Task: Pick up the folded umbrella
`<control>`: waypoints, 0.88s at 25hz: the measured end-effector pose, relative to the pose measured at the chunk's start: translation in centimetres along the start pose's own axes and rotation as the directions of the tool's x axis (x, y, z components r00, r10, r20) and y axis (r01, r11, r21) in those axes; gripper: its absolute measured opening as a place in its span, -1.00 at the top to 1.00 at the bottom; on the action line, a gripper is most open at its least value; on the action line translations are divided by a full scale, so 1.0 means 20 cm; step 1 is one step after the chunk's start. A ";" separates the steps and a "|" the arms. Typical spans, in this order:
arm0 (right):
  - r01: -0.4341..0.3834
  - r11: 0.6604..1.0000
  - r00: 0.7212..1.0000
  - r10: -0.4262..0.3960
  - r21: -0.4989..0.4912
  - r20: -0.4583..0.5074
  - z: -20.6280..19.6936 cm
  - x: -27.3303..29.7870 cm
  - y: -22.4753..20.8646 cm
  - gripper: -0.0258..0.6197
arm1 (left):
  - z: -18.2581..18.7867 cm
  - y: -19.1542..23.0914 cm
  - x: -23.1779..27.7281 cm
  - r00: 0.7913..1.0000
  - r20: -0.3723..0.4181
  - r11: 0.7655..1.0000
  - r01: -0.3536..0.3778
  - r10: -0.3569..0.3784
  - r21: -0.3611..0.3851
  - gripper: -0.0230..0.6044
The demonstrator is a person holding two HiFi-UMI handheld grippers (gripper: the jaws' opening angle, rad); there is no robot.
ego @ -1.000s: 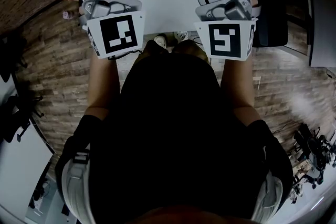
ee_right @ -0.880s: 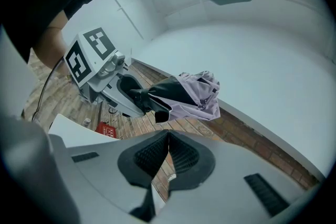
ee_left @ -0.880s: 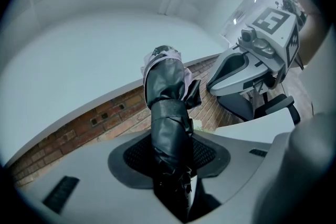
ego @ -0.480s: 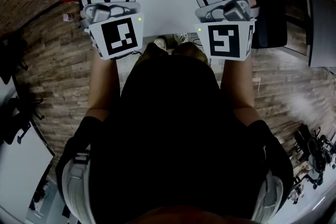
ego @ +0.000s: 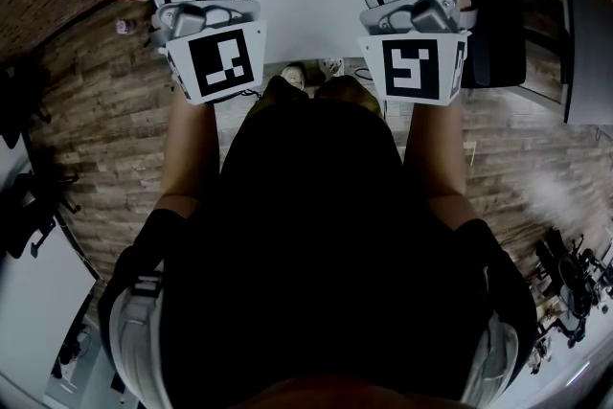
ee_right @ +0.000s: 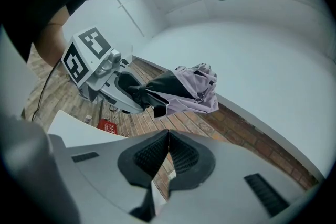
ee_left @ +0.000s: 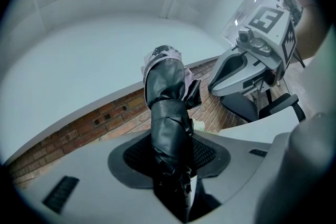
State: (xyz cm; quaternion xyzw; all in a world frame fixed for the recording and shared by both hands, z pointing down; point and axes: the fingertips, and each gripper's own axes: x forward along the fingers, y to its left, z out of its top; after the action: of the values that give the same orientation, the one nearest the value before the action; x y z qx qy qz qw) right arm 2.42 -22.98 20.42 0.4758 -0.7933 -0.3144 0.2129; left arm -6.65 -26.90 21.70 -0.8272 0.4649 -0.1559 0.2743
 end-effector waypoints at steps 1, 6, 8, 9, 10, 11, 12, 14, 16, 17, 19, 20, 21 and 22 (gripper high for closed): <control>0.000 1.000 1.000 0.000 0.000 0.002 0.00 0.00 0.00 0.83 | 0.00 0.00 0.00 1.000 0.001 1.000 0.002 -0.002 0.000 0.35; -0.001 1.000 1.000 0.001 0.001 -0.001 0.00 -0.03 -0.01 0.83 | 0.04 -0.02 -0.01 1.000 0.005 1.000 0.009 -0.009 0.004 0.35; -0.003 1.000 1.000 0.003 -0.002 -0.008 -0.01 -0.03 -0.01 0.83 | 0.04 -0.03 0.00 1.000 0.003 1.000 0.014 -0.014 0.006 0.35; -0.003 1.000 1.000 0.003 -0.002 -0.016 -0.02 -0.03 -0.01 0.83 | 0.04 -0.03 0.00 1.000 0.003 1.000 0.015 -0.015 0.006 0.35; -0.001 1.000 1.000 0.001 0.000 -0.021 -0.03 -0.03 0.00 0.83 | 0.03 -0.03 0.01 1.000 0.004 1.000 0.016 -0.016 0.006 0.35; 0.002 1.000 1.000 -0.002 0.006 -0.023 -0.03 -0.02 0.00 0.83 | 0.03 -0.03 0.01 1.000 0.005 1.000 0.017 -0.017 0.005 0.35; 0.005 1.000 1.000 -0.004 0.013 -0.022 -0.04 -0.02 -0.01 0.83 | 0.03 -0.03 0.01 1.000 0.006 1.000 0.018 -0.018 0.003 0.35; 0.009 1.000 1.000 -0.008 0.019 -0.028 -0.05 -0.02 -0.01 0.83 | 0.02 -0.04 0.01 1.000 0.004 1.000 0.019 -0.019 0.001 0.35; 0.012 1.000 0.999 -0.012 0.020 -0.031 -0.05 -0.03 -0.01 0.83 | 0.03 -0.04 0.01 1.000 0.004 1.000 0.020 -0.020 -0.001 0.35; 0.014 1.000 0.999 -0.013 0.022 -0.029 -0.05 -0.03 -0.01 0.83 | 0.03 -0.04 0.01 1.000 0.003 1.000 0.021 -0.021 0.000 0.35; 0.014 1.000 1.000 -0.013 0.019 -0.028 -0.06 -0.03 -0.01 0.83 | 0.02 -0.05 0.01 1.000 0.001 1.000 0.022 -0.022 0.000 0.35; 0.013 1.000 0.999 -0.012 0.014 -0.030 -0.06 -0.02 -0.01 0.83 | 0.02 -0.05 0.01 1.000 0.001 1.000 0.022 -0.022 0.000 0.35; 0.012 1.000 0.999 -0.012 0.009 -0.034 -0.06 -0.02 0.00 0.83 | 0.02 -0.04 0.01 1.000 0.001 1.000 0.020 -0.020 0.000 0.35; 0.012 1.000 0.999 -0.011 0.006 -0.037 -0.06 -0.02 0.00 0.83 | 0.02 -0.04 0.01 1.000 0.002 1.000 0.019 -0.019 -0.001 0.35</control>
State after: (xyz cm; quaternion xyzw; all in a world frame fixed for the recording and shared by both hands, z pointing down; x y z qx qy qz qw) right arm 3.36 -23.02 21.23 0.4868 -0.7876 -0.3043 0.2241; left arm -5.82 -26.59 21.88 -0.8319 0.4569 -0.1573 0.2729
